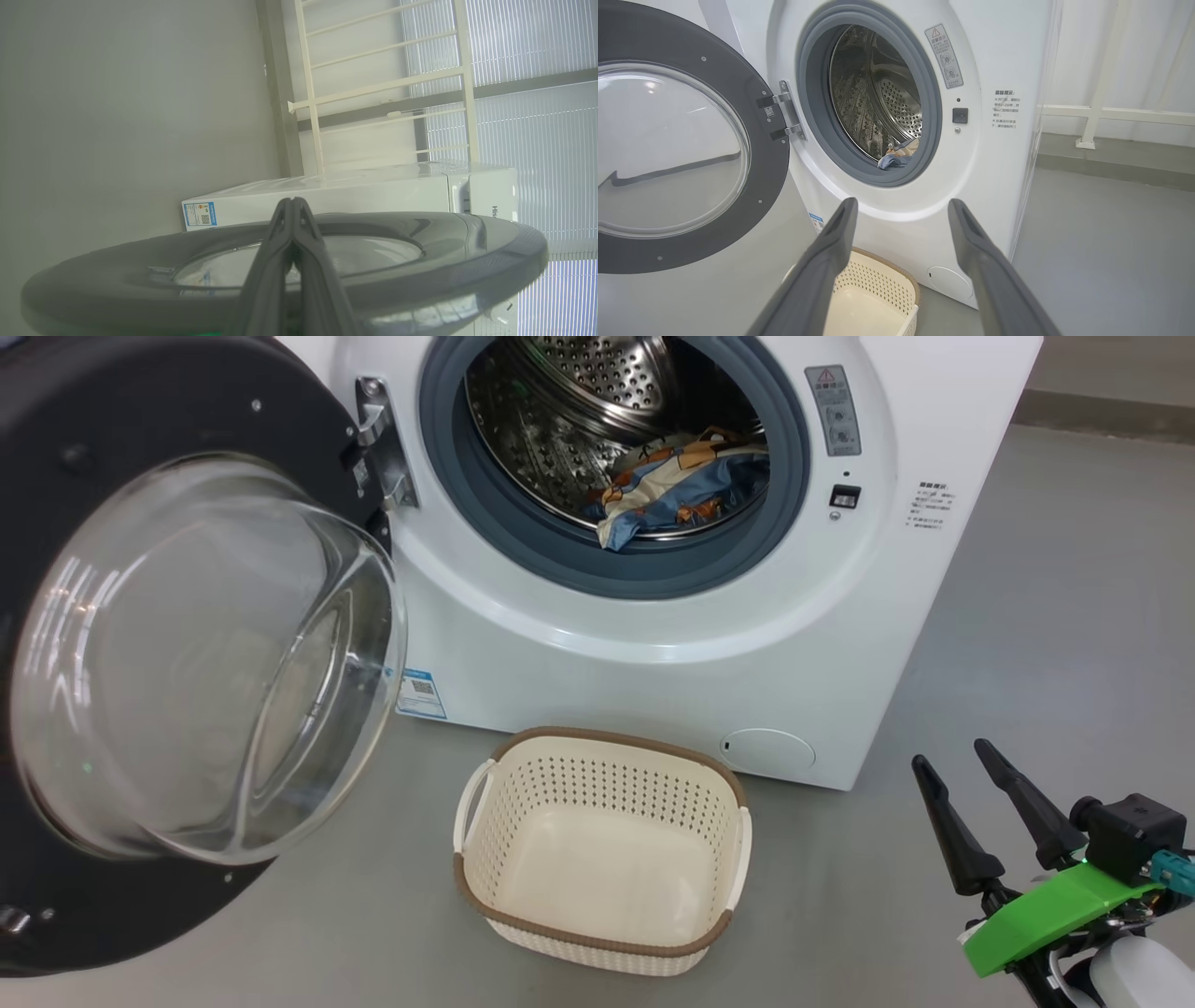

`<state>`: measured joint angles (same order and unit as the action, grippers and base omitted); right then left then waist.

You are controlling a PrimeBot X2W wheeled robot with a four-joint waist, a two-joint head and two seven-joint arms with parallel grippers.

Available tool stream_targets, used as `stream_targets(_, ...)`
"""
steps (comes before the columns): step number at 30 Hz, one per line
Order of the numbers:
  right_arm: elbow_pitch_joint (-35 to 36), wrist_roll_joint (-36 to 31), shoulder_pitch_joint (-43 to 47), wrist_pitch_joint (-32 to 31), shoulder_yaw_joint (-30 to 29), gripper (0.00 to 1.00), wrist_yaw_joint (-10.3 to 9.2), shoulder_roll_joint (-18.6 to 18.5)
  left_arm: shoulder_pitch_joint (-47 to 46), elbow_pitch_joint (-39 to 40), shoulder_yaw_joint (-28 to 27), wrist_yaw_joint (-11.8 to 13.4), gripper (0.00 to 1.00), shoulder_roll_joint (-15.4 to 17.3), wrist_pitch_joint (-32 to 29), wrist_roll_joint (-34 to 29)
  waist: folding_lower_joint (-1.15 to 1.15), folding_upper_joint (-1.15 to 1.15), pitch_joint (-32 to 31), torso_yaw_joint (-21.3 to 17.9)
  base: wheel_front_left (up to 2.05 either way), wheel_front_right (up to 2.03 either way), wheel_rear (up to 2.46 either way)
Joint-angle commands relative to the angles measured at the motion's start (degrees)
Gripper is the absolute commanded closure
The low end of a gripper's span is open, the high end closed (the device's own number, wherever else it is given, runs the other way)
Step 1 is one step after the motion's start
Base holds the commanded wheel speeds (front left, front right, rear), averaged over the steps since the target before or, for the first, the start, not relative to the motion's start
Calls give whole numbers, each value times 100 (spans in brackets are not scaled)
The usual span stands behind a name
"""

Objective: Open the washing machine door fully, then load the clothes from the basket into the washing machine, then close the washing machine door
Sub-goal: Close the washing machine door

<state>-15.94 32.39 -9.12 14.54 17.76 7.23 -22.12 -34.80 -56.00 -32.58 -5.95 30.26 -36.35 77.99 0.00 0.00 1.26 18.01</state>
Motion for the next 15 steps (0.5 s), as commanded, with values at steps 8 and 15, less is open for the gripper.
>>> stream_targets(8, 59, -40, 76, 46, -48, 0, 25, 129, 600, 832, 369, -9, 100, -112, -1010, -111, 0, 0, -233, 128, 0, 0, 0)
stream_targets(15, 70, -60, 115, 46, -78, 0, 25, 261, 1051, 1751, 504, 145, 100, -473, -1597, 48, 0, 0, -326, 160, 0, 0, 0)
